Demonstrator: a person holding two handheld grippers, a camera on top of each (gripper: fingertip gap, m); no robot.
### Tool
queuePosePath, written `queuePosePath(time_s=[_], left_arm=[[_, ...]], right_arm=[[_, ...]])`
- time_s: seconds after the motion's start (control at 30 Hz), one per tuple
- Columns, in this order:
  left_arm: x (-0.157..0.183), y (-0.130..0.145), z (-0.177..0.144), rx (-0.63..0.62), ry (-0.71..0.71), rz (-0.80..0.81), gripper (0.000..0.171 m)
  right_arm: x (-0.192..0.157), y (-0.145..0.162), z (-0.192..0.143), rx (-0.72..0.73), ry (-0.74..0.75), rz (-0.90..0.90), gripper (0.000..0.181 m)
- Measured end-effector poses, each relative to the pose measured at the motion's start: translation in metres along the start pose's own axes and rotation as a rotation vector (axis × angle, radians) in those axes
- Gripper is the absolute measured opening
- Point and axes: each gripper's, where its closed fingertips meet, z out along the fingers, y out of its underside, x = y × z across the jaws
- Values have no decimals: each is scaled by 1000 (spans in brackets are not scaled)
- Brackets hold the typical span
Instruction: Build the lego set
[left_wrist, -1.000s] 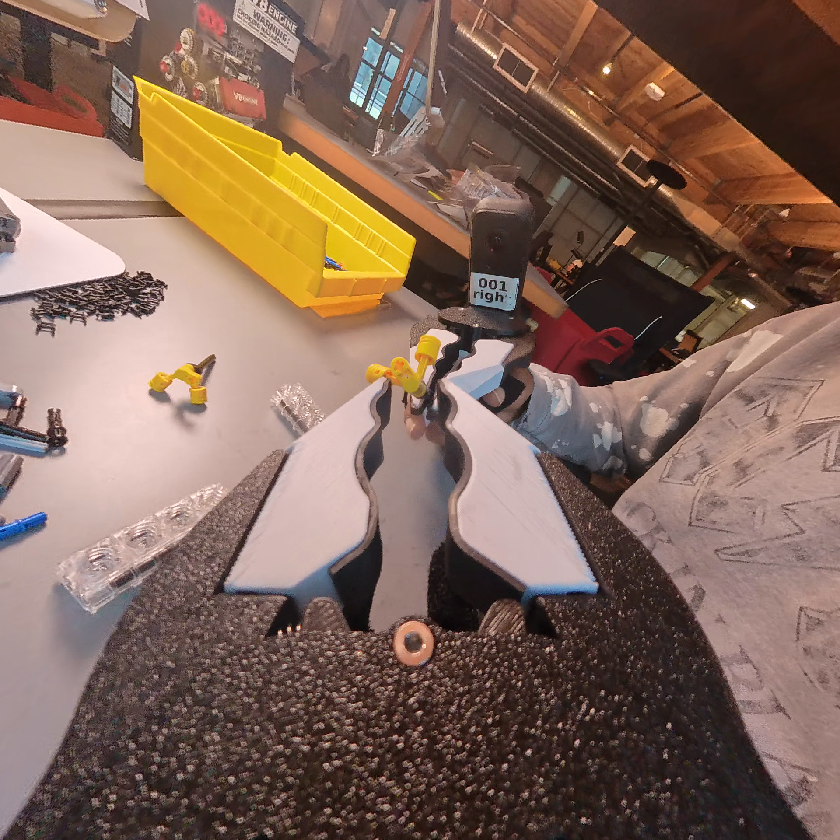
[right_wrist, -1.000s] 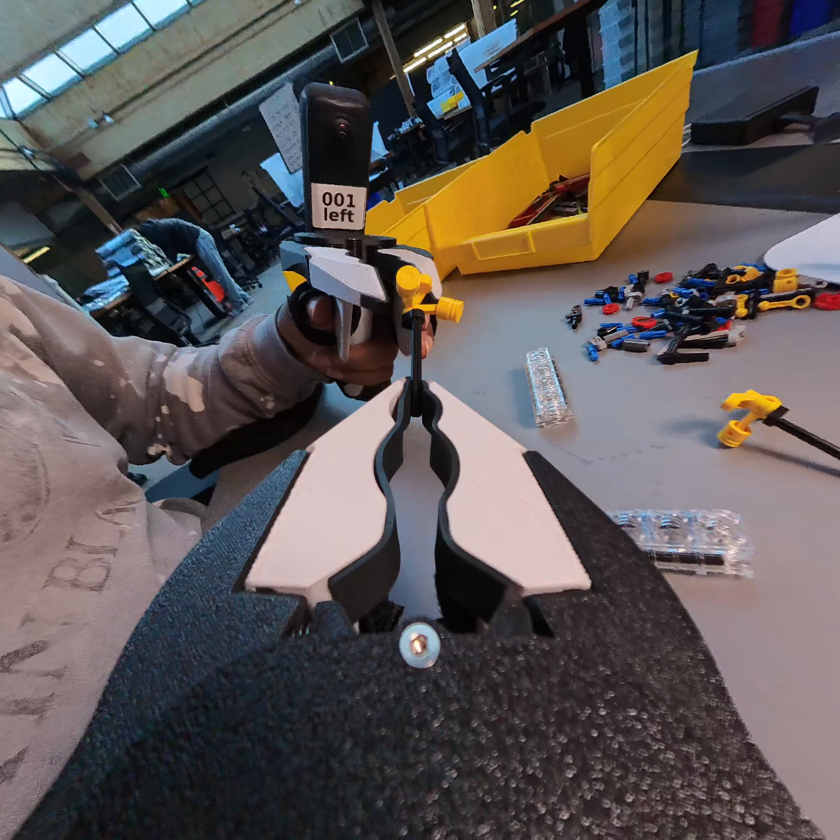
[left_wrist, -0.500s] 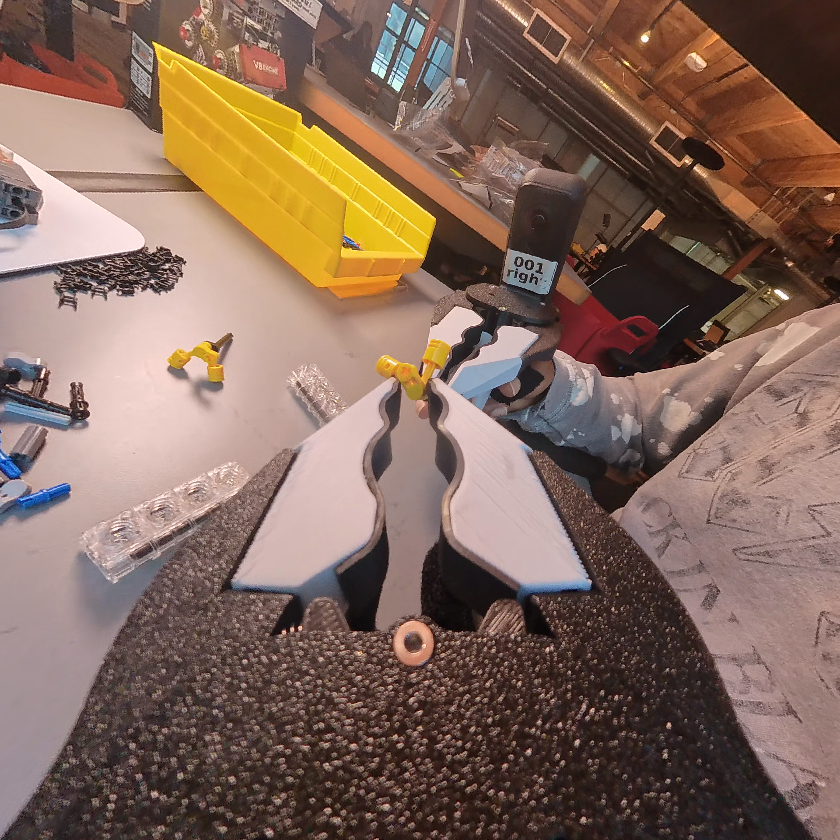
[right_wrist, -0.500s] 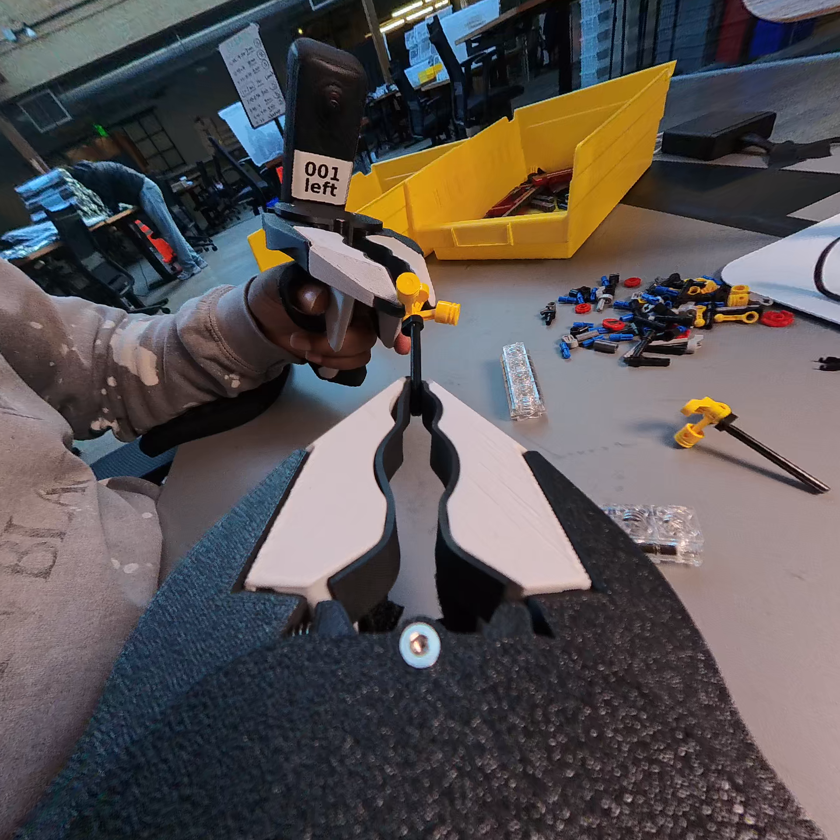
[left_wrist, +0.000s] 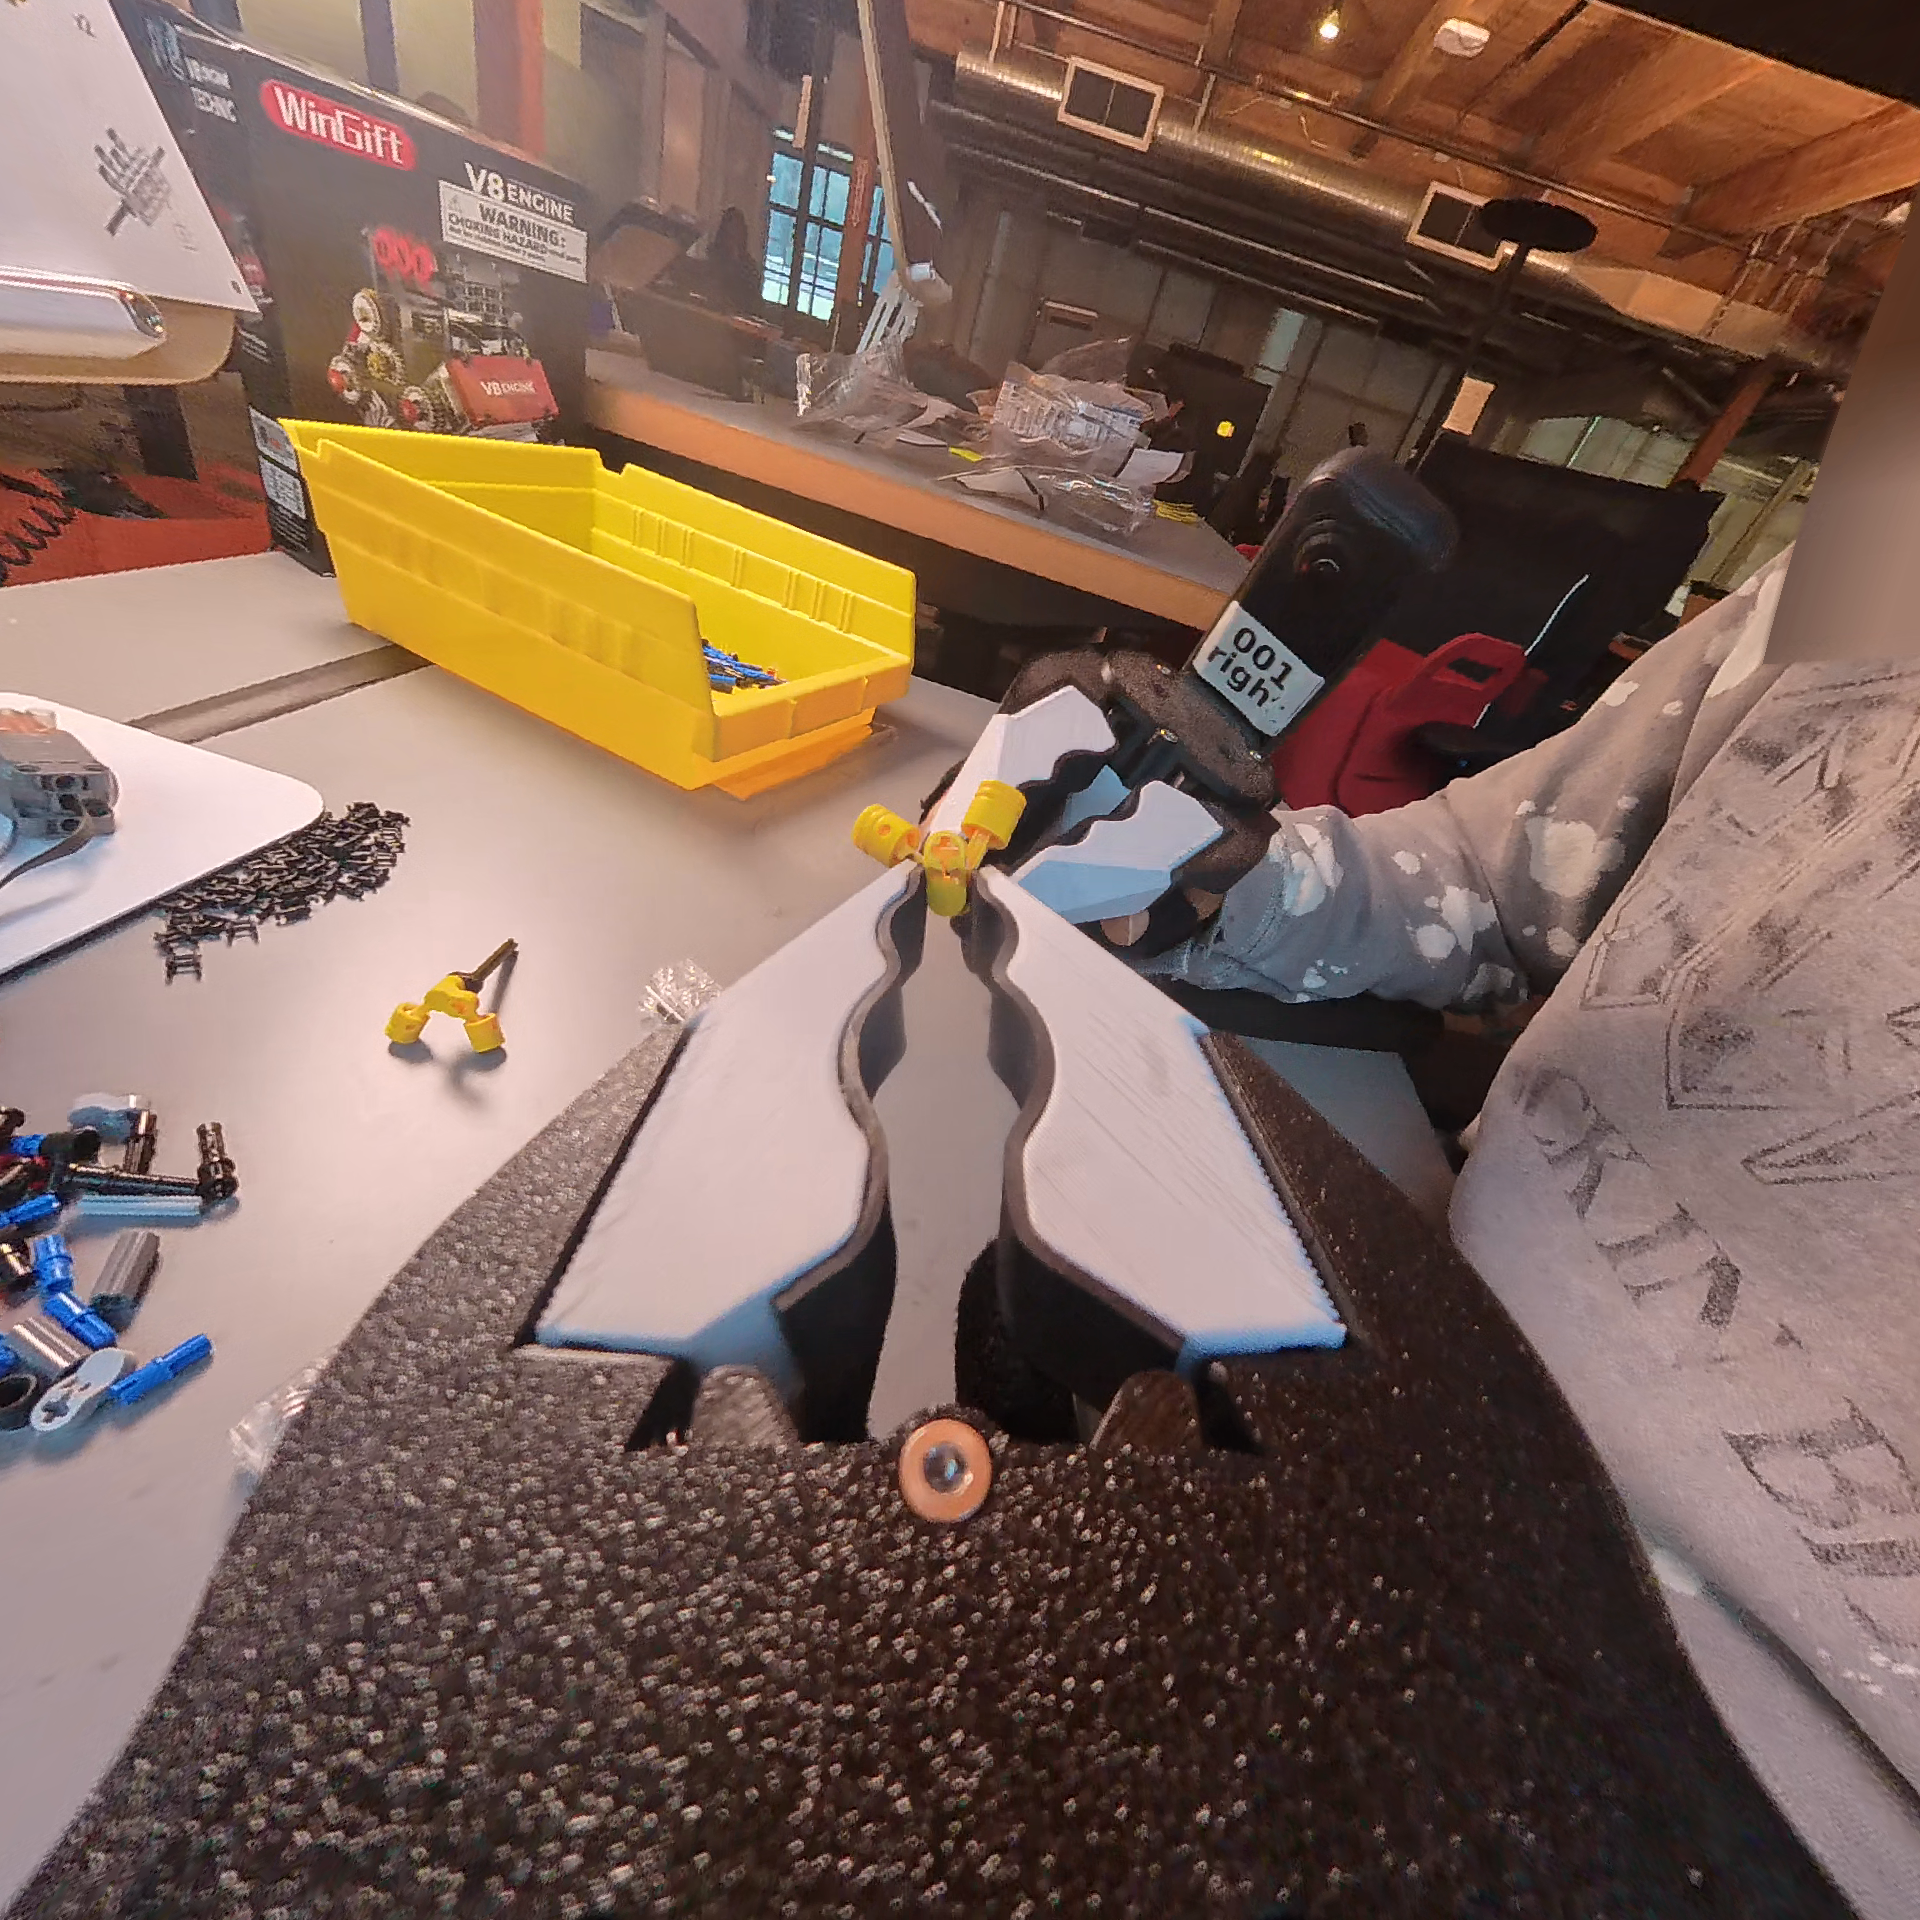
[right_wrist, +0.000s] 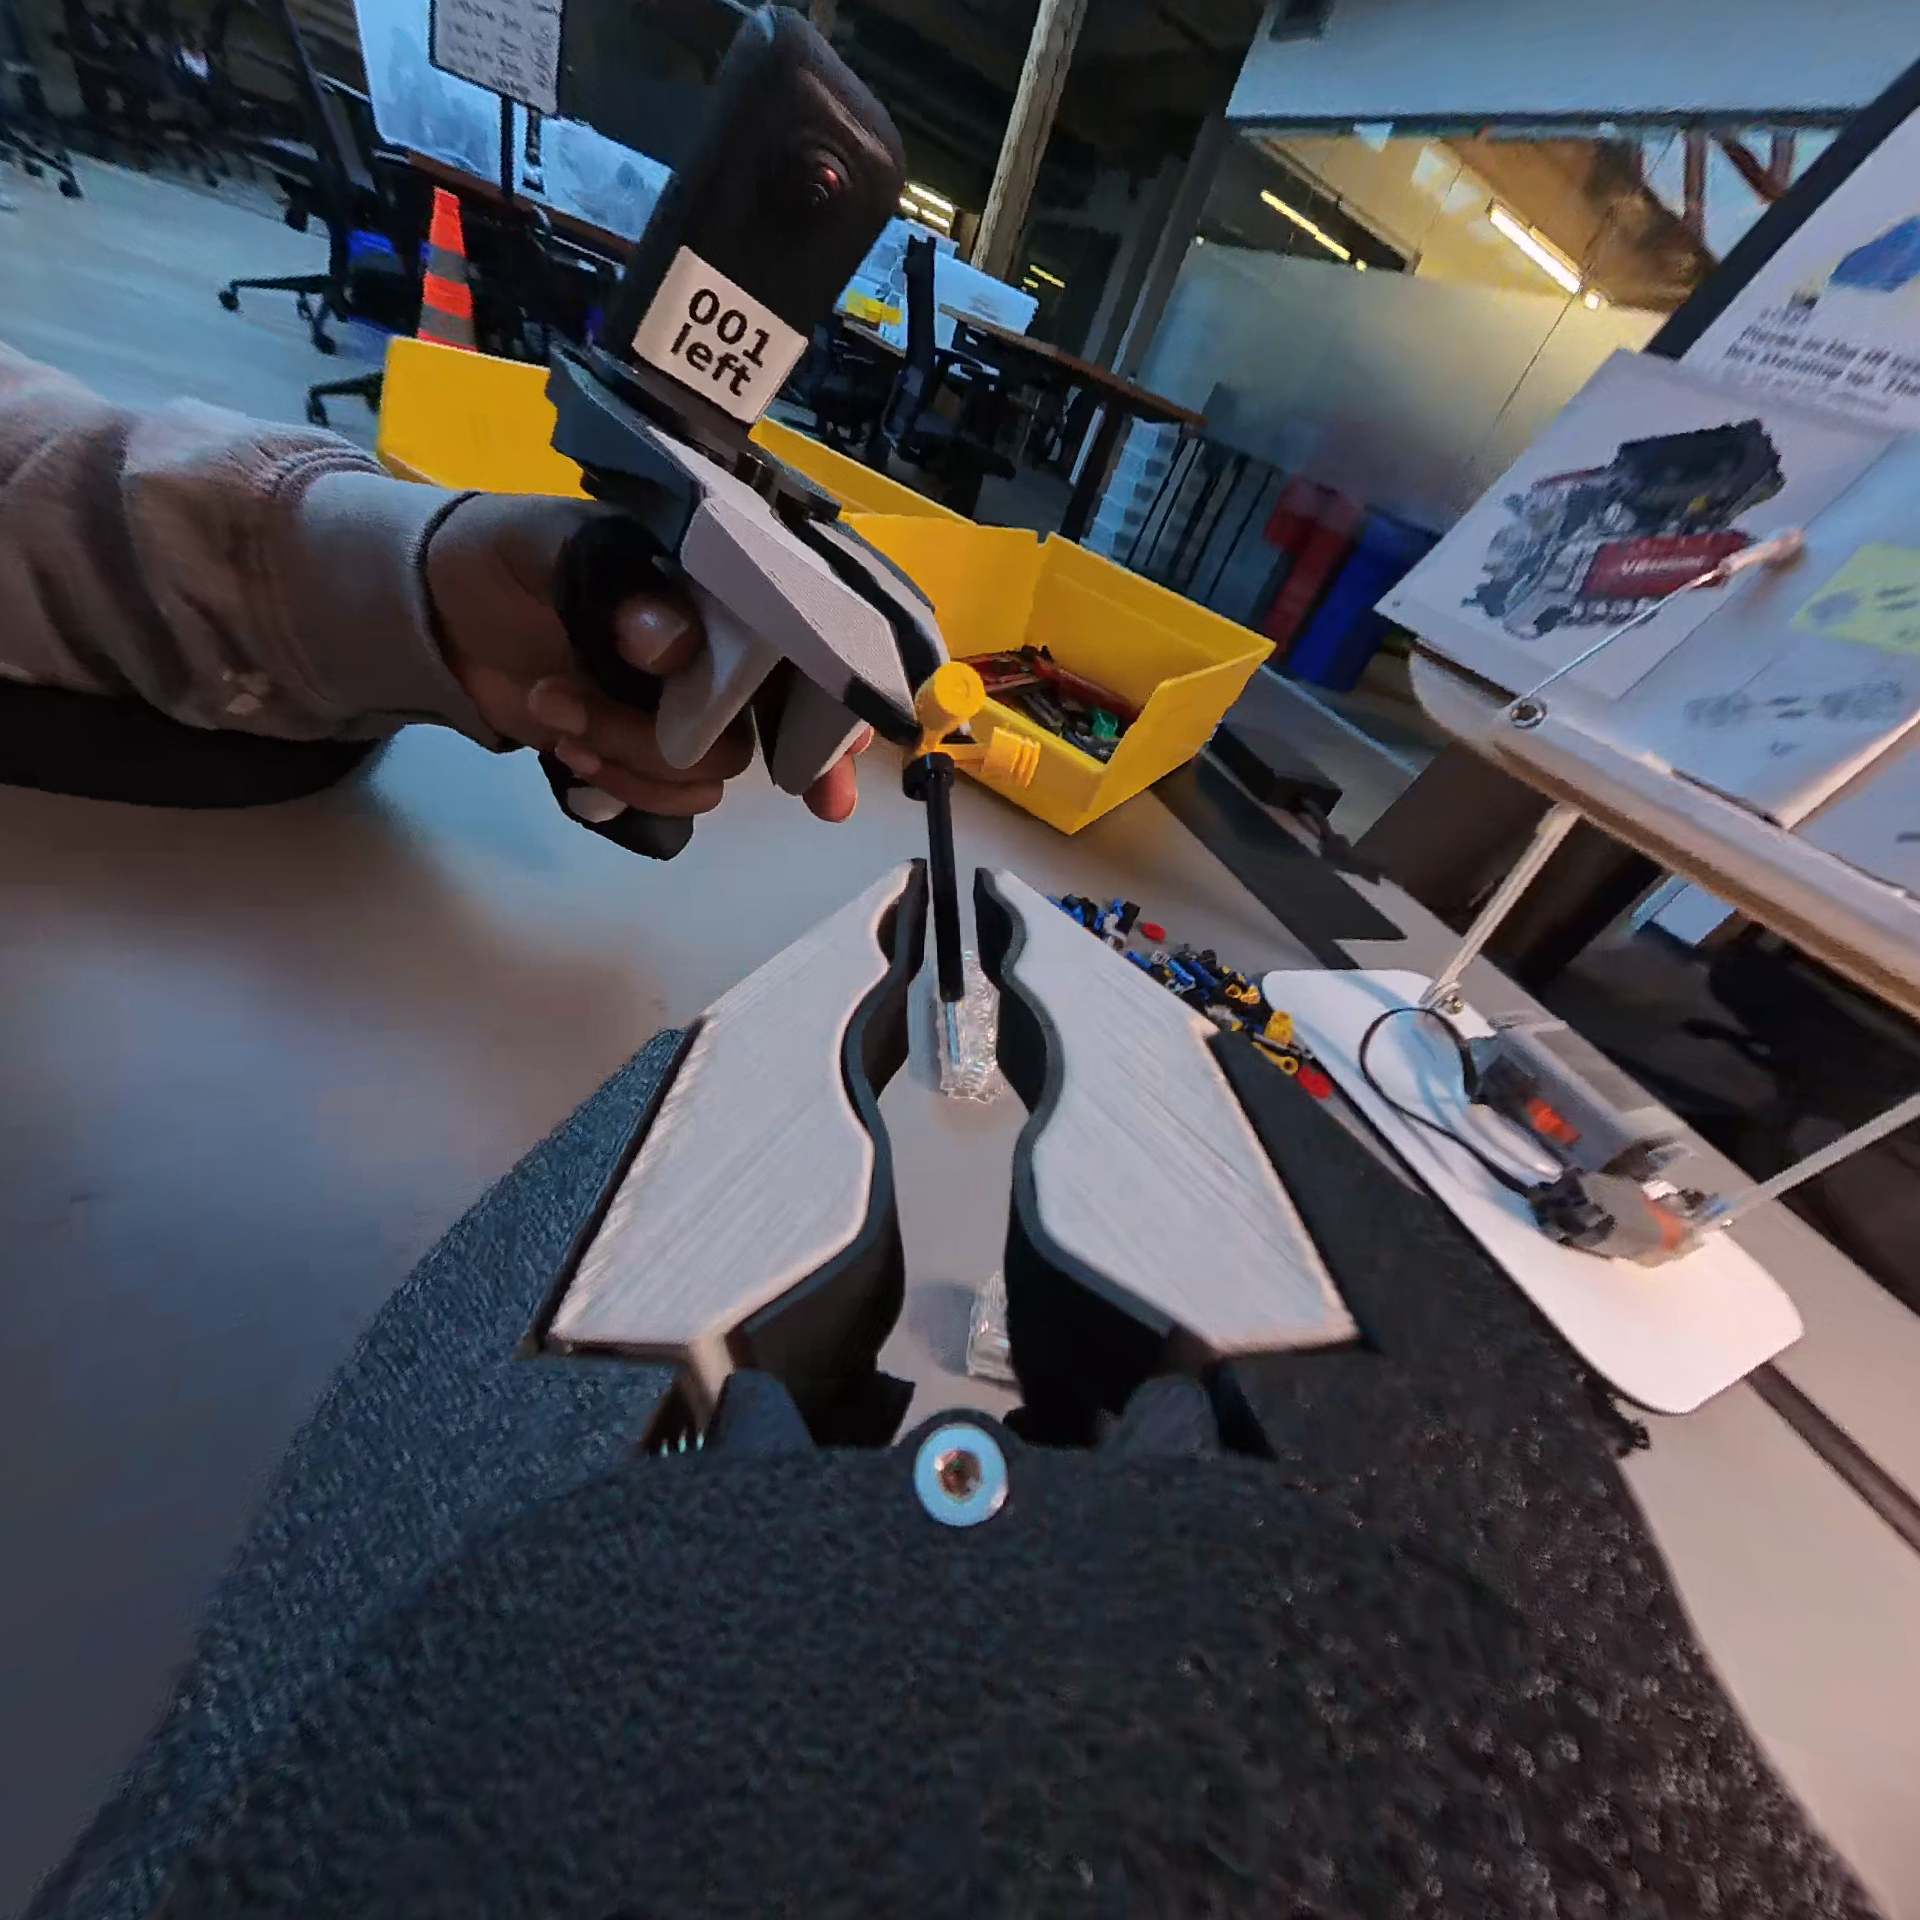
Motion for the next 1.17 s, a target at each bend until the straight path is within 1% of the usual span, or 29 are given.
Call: queuePosePath(time_s=[0.03, 0.1, 0.17, 0.27, 0.37, 0.43, 0.5, 0.53, 0.63, 0.73, 0.8, 0.97, 1.07, 1.17], left_arm=[[1, 0, 1, 2, 1, 10, 8], [4, -3, 0, 14, 9, 18, 8], [2, -2, 0, 6, -6, 26, 9], [-2, -1, -3, 6, -18, 45, 9], [-7, -9, -14, 29, -38, 90, 9], [-8, -9, -18, 13, -38, 103, 10], [-10, -1, -16, -34, -37, 63, 13], [-9, 2, -13, -37, -24, 24, 14], [-8, 8, -4, -32, 14, -122, 14], [-8, 9, -1, -24, 33, -197, 13], [-8, 10, -1, -27, 41, -220, 9], [-7, 10, -1, -26, 54, -260, 8], [-8, 11, -2, -15, 70, -320, 7], [-10, 10, -2, -9, 69, -346, 6]], right_arm=[[-1, -4, -1, 15, 7, -34, 4], [-3, -8, -2, 33, 13, -77, 3], [-2, -7, -2, 30, 0, -45, 3], [-1, -5, -2, 33, -41, 78, 3], [4, -4, -5, 41, -105, 290, 4], [7, -4, -6, 44, -143, 403, 4], [5, -1, -6, 31, -181, 472, 4], [3, 1, -5, 25, -191, 485, 4], [-2, 5, -2, 2, -197, 466, 4], [-5, 9, 0, -27, -189, 417, 4], [-5, 8, 0, -24, -186, 416, 4], [-5, 8, 0, -27, -174, 384, 4], [-4, 9, 0, -35, -146, 322, 3], [-2, 8, 1, -39, -128, 289, 3]])
